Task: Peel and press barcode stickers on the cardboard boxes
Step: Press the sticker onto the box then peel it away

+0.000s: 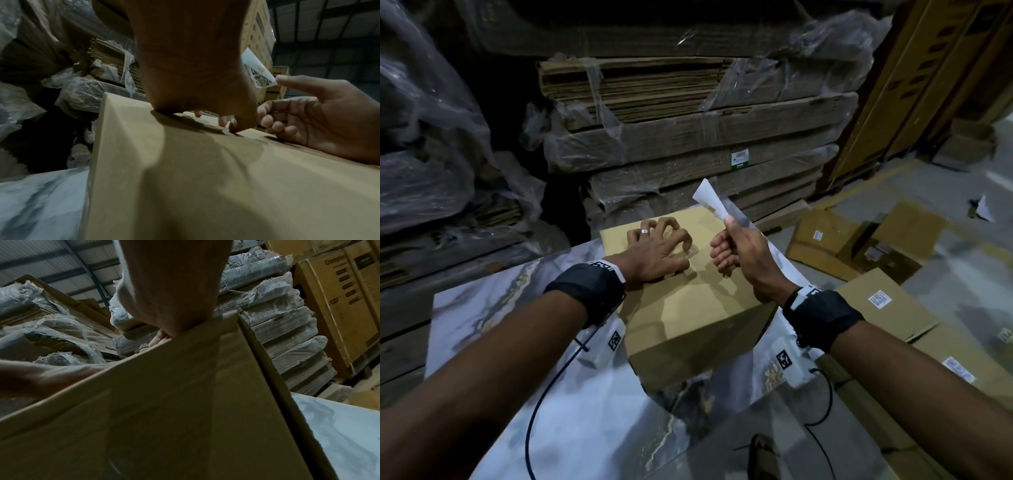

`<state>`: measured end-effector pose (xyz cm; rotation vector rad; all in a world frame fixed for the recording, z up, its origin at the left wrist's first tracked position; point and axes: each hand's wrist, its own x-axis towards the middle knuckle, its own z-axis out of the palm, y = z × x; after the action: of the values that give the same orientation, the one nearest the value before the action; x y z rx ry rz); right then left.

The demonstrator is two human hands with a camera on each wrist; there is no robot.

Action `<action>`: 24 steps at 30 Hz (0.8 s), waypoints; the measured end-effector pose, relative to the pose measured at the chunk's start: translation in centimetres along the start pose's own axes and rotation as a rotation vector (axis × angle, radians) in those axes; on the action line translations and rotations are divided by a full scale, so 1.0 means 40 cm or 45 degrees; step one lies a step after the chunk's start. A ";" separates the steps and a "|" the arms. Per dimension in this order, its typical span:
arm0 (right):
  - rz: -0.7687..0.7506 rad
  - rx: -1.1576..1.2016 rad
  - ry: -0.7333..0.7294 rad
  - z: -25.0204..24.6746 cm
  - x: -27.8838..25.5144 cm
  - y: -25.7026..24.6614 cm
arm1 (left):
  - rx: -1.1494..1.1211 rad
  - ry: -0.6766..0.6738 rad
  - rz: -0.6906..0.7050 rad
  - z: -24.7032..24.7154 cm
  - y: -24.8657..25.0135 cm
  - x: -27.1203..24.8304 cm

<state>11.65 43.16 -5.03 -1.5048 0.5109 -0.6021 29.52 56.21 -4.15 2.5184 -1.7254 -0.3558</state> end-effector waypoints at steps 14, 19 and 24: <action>-0.022 -0.043 -0.014 -0.005 0.004 0.008 | -0.030 0.012 0.010 0.003 -0.004 0.004; -0.035 -0.067 -0.019 -0.006 0.003 0.007 | -0.011 0.017 0.025 0.002 -0.005 0.006; -0.032 -0.045 -0.008 -0.006 0.005 0.012 | -0.003 -0.010 0.021 0.000 -0.005 0.010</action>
<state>11.67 42.82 -5.50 -1.5485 0.5007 -0.6107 29.84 55.92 -4.27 2.5035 -1.7463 -0.3669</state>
